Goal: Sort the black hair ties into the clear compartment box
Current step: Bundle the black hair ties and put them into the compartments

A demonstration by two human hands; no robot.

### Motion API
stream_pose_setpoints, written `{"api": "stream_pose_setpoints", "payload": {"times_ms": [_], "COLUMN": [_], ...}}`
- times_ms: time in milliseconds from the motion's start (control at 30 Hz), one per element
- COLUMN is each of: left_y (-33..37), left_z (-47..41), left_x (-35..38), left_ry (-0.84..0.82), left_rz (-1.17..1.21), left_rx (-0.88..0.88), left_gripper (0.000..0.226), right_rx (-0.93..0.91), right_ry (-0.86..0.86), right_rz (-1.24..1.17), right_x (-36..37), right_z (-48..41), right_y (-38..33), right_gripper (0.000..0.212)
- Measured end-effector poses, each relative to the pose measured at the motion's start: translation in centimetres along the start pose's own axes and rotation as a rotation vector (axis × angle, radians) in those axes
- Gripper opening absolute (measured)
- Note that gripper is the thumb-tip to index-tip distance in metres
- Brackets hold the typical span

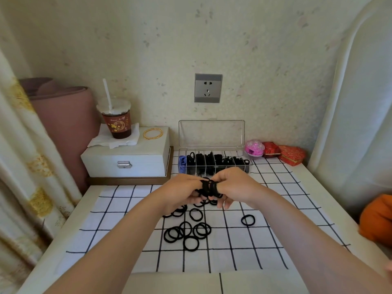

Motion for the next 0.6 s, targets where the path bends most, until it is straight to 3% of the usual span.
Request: {"api": "stream_pose_setpoints", "payload": {"times_ms": [133,233,333,600], "left_y": [0.3,0.2,-0.1,-0.3], "left_z": [0.3,0.2,-0.2,-0.5], "left_x": [0.5,0.5,-0.2,-1.0], "left_ry": [-0.088,-0.099,-0.043,0.016], "left_rz": [0.145,-0.166,-0.234,-0.273], "left_rx": [-0.016,0.048,0.066,0.094], "left_gripper": [0.031,0.029,0.026,0.024], "right_rx": [0.001,-0.032,-0.086,-0.063], "right_ry": [0.100,0.182,0.216,0.085], "right_rz": [0.085,0.192,0.249,0.067], "right_x": [-0.1,0.2,0.7,0.3], "right_z": [-0.1,-0.3,-0.3,-0.1], "right_y": [0.1,-0.1,-0.2,-0.2], "right_gripper": [0.016,0.010,0.003,0.014]}}
Point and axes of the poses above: each hand's wrist, its own z-axis away from the middle knuckle, its own x-axis out of the palm, y = z × x, the point moved 5 cm from there along -z, towards the middle knuckle, and after that the axes turned 2 degrees about x, right-handed, at the moved point
